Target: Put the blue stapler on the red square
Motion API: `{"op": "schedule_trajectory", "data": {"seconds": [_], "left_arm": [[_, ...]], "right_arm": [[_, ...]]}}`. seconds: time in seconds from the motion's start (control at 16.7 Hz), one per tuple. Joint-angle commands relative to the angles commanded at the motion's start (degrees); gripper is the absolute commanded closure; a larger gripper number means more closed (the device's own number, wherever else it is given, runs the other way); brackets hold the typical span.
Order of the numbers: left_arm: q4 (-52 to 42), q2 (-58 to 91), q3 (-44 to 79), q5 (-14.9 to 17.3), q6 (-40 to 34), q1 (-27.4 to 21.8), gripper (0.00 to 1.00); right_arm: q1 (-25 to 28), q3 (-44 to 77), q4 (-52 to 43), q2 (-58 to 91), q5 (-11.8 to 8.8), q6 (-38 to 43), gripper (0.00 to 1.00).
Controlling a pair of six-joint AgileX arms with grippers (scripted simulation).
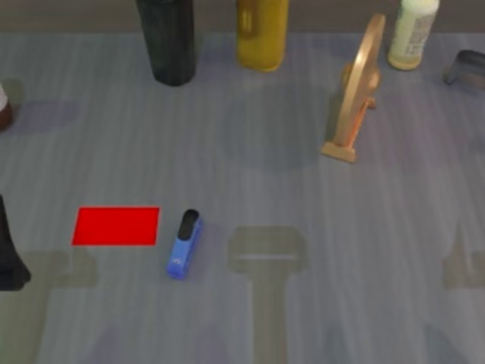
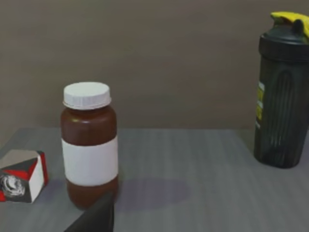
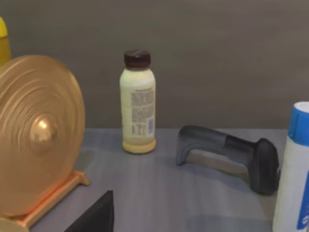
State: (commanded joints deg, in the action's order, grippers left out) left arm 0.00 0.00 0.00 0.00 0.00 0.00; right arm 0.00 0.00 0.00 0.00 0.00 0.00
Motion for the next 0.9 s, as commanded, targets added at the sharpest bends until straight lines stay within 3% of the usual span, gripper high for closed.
{"op": "schedule_trajectory", "data": {"seconds": [0.42, 0.9], "left_arm": [[-6.4, 9.0, 8.9, 0.2, -1.6, -3.0, 0.00], [-32.0, 51.9, 44.5, -0.1, -7.1, -13.4, 0.00]], "right_arm": [[0.0, 0.0, 0.0, 0.0, 0.0, 0.0, 0.00], [0.0, 0.0, 0.0, 0.0, 0.0, 0.0, 0.00]]}}
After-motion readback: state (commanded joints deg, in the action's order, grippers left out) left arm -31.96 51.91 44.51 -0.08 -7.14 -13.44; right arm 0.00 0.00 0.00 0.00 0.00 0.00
